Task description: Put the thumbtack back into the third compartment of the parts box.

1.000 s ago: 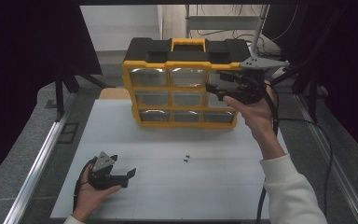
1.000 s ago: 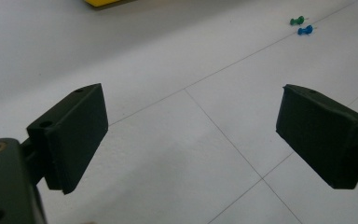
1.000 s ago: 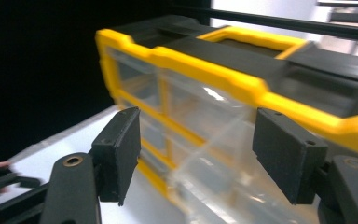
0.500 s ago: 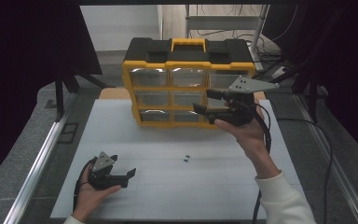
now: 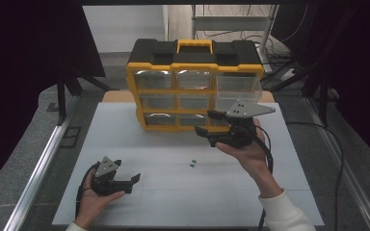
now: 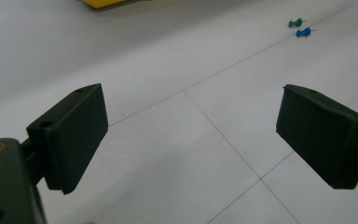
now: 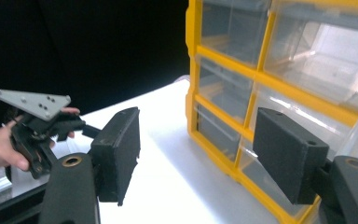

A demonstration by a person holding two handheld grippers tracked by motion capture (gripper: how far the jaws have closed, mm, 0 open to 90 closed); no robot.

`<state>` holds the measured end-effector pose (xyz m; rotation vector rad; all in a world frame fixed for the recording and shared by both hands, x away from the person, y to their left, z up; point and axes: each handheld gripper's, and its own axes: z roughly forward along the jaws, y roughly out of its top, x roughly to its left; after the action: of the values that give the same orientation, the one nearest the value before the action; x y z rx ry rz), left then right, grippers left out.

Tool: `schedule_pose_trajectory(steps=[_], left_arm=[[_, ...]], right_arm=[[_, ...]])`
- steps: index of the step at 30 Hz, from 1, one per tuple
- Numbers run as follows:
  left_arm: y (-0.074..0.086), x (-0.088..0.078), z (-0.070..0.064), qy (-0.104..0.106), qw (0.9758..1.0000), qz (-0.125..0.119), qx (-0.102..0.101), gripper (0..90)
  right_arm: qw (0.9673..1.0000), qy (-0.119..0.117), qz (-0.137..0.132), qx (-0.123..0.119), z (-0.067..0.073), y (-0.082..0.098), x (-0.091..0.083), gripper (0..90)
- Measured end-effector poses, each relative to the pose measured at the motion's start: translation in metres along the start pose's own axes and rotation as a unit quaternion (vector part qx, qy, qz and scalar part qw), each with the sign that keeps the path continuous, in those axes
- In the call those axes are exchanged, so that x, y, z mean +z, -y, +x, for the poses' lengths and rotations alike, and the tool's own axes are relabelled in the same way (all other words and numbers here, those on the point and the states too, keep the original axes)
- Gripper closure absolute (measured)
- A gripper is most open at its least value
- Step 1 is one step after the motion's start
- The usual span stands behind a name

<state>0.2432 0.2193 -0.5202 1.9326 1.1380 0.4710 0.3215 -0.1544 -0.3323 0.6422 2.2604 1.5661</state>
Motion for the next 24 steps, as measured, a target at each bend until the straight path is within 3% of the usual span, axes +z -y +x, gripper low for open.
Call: schedule_pose_trajectory(steps=[6, 14, 24], left_arm=[[0.000, 0.000, 0.000, -0.001, 1.0000, -0.001, 0.002, 9.3], [0.000, 0.000, 0.000, -0.001, 1.0000, -0.002, 0.002, 9.3], [0.000, 0.000, -0.001, 0.000, 1.0000, -0.002, 0.001, 9.4]], right_arm=[[0.9998, -0.004, 0.012, 0.015, -0.002, 0.021, 0.007, 32.4], [0.9988, 0.010, 0.041, 0.026, -0.010, 0.051, 0.018, 32.9], [0.9970, 0.011, 0.068, 0.037, -0.016, 0.068, 0.036, 33.1]])
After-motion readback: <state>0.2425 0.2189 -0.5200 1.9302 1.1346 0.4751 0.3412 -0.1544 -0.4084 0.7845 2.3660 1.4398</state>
